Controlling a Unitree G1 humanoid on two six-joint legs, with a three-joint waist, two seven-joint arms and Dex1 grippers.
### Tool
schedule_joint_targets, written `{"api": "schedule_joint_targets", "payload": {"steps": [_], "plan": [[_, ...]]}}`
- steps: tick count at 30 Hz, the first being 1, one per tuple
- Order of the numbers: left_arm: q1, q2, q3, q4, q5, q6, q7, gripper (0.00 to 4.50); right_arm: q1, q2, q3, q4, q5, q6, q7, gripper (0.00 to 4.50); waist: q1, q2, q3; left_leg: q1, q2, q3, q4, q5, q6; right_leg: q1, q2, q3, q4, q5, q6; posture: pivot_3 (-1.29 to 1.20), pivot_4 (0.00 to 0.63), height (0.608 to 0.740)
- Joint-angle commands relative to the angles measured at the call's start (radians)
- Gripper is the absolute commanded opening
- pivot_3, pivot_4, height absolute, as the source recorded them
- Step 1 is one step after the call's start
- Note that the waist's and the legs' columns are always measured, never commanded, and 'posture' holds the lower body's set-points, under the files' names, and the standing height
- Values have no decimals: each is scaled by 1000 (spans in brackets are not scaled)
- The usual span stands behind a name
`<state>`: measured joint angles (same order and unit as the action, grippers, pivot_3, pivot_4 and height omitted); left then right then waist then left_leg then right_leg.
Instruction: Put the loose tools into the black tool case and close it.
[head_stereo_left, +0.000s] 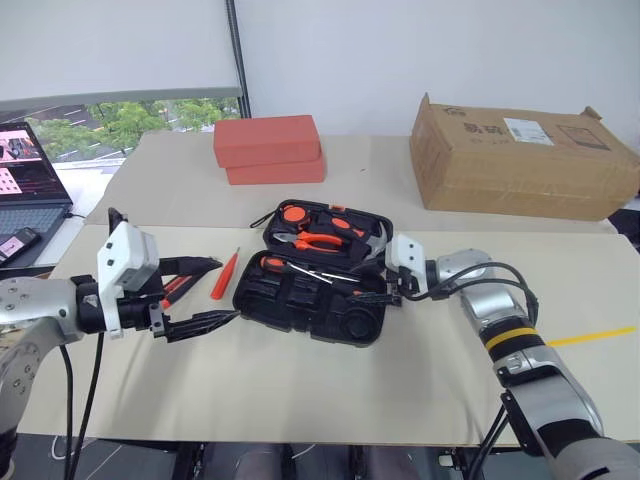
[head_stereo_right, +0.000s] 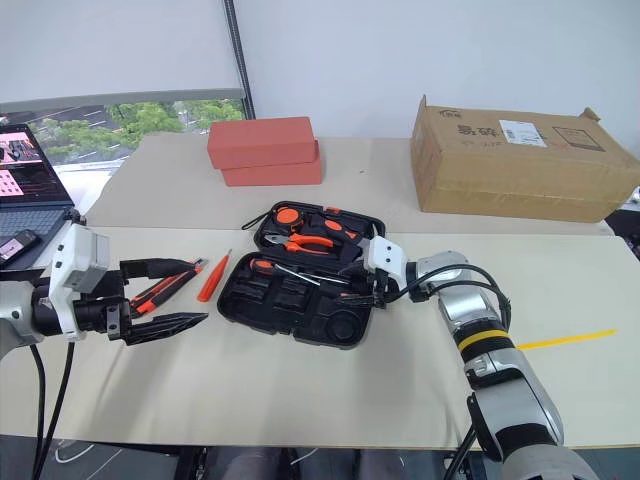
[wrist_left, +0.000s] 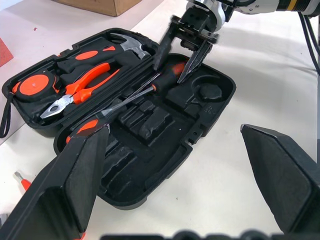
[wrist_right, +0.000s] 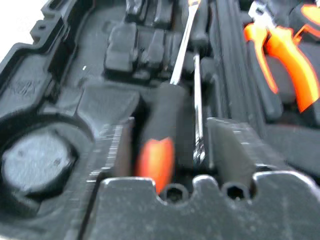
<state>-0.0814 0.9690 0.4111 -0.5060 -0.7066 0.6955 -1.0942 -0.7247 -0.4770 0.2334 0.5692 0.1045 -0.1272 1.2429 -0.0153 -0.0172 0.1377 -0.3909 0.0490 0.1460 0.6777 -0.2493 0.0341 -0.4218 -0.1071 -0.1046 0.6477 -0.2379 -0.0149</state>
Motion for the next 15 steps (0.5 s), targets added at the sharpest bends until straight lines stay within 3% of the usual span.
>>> {"api": "schedule_joint_targets", "payload": {"steps": [1,8,15], "plan": [[-27,22,-2,5,-4,-26,-3,4500,-4,-4,-58,-80,52,25,-9,4478,0,0,0,0,0,0,0,0,0,0,0,0,0,0,0,0,150,711],[-63,26,-46,38,4,-48,-14,4500,6,71,-129,-189,148,179,-105,4478,-4,0,0,0,0,0,-1,0,-1,0,0,1,0,0,0,0,150,711],[-80,35,-59,51,4,-58,-20,4500,-3,111,-97,-110,45,112,-226,2352,0,0,0,0,0,0,-1,0,-1,0,0,1,0,0,-1,0,150,711]]}}
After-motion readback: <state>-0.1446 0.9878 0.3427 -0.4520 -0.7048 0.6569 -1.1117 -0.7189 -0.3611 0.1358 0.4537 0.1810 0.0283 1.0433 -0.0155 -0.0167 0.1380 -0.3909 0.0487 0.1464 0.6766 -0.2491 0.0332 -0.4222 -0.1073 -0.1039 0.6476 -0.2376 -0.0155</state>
